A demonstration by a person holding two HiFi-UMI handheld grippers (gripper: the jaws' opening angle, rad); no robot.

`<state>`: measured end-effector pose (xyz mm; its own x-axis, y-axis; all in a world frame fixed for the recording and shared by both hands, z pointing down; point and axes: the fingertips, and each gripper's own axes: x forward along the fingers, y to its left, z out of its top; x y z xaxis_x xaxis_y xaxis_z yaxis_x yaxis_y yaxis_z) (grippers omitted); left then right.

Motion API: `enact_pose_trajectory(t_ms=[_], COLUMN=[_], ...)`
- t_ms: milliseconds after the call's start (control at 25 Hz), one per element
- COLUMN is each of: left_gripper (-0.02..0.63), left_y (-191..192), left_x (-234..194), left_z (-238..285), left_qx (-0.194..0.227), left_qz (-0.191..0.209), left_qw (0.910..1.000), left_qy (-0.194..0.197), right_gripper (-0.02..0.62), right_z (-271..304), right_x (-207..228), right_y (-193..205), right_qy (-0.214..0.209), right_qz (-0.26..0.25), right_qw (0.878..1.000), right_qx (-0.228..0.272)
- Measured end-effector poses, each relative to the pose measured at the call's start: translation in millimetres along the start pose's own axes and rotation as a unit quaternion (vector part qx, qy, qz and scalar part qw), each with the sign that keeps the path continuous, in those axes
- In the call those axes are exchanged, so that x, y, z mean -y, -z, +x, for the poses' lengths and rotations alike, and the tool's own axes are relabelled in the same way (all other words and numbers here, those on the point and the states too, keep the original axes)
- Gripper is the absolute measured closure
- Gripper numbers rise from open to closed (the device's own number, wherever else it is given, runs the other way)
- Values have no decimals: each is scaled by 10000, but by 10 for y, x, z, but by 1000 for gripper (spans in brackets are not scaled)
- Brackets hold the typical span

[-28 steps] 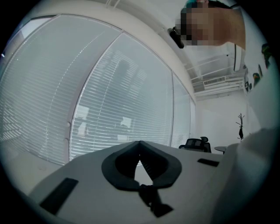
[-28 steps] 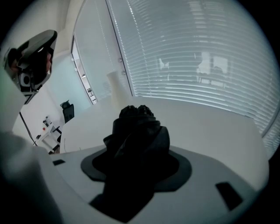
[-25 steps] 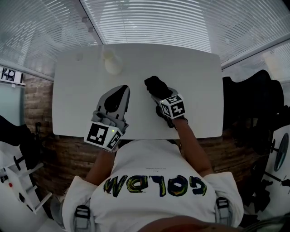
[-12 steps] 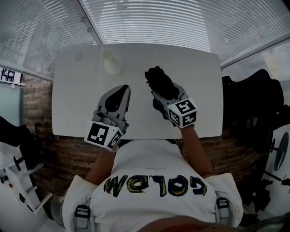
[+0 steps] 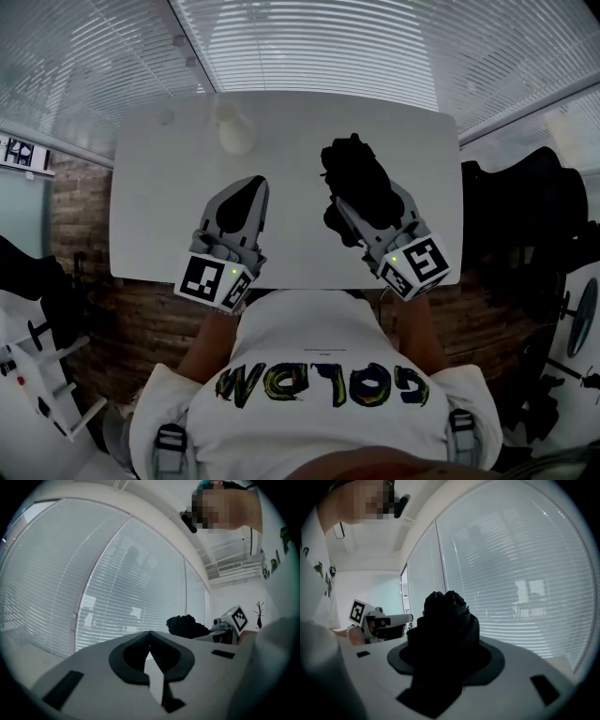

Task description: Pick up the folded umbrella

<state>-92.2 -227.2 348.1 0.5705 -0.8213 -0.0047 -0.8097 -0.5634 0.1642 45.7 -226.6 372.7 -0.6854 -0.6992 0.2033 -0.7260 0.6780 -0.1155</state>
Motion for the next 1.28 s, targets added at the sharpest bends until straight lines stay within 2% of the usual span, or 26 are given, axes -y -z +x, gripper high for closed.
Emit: enact_pose_trajectory(t_ms=[440, 1280], left_gripper=[595, 595], left_y=[-65, -123], left_x=[60, 192], left_z=[-48, -133], left_qx=[74, 144], left_qz=[29, 80], left_qw=[10000, 9998], left_qy=[59, 140], right_gripper=[356, 356], right_z=[-431, -570], right_x=[-96, -127], right_y=[-540, -543], right_qy=[56, 165], right_qz=[-314, -311], right_qw=[9976, 9966], right_qx=[618, 745])
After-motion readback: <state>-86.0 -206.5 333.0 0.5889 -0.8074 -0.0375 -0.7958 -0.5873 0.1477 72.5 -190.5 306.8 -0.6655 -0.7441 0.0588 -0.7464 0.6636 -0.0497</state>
